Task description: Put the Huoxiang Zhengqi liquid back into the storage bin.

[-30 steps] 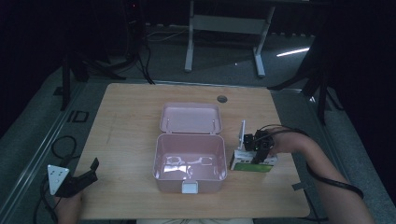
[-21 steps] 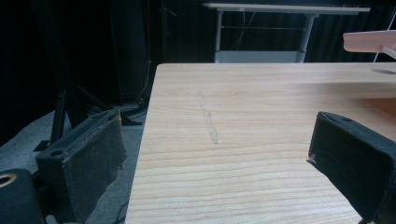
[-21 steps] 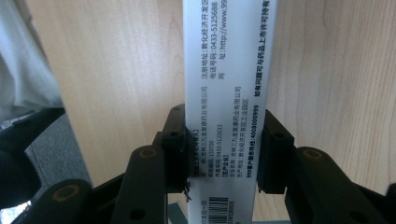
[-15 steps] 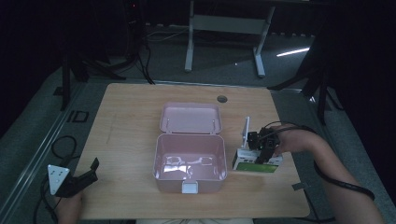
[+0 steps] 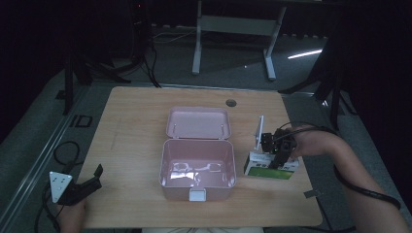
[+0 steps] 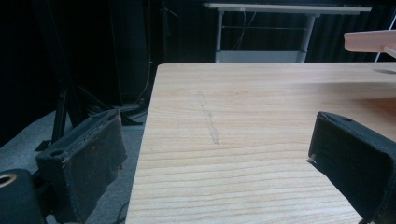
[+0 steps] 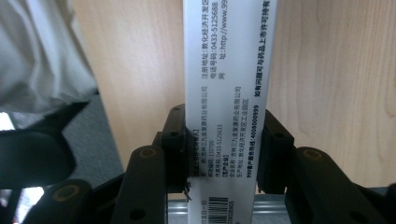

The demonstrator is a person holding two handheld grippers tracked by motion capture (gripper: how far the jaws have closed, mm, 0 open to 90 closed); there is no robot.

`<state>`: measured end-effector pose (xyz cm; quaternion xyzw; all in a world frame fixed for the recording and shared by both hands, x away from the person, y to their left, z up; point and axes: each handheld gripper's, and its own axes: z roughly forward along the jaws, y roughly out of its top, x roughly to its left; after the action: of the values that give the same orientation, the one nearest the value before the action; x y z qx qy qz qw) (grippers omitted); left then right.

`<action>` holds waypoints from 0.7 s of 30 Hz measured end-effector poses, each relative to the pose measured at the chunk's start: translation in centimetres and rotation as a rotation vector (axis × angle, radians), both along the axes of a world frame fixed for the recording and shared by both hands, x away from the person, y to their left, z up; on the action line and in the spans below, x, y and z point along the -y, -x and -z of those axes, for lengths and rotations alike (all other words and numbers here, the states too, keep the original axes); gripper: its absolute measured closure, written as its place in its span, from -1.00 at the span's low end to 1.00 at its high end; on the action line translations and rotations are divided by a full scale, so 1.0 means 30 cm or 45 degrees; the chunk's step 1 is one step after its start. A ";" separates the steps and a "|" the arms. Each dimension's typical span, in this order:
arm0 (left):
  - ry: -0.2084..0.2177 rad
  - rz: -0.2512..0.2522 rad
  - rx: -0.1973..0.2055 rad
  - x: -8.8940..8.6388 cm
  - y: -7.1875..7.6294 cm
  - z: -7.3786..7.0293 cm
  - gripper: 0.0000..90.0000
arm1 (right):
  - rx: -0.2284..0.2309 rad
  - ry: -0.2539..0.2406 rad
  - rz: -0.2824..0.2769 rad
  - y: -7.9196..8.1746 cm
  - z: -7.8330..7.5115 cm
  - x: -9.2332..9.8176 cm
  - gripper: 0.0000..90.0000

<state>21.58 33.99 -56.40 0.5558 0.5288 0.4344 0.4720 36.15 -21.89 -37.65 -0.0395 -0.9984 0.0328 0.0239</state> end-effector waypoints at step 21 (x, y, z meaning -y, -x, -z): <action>0.001 0.003 0.000 0.000 0.000 0.000 -0.91 | 0.028 -0.015 0.016 0.040 -0.137 -0.016 0.37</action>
<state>21.58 34.01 -56.39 0.5562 0.5282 0.4335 0.4729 34.96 -21.41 -33.53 -0.0462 -0.9985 0.0263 0.0133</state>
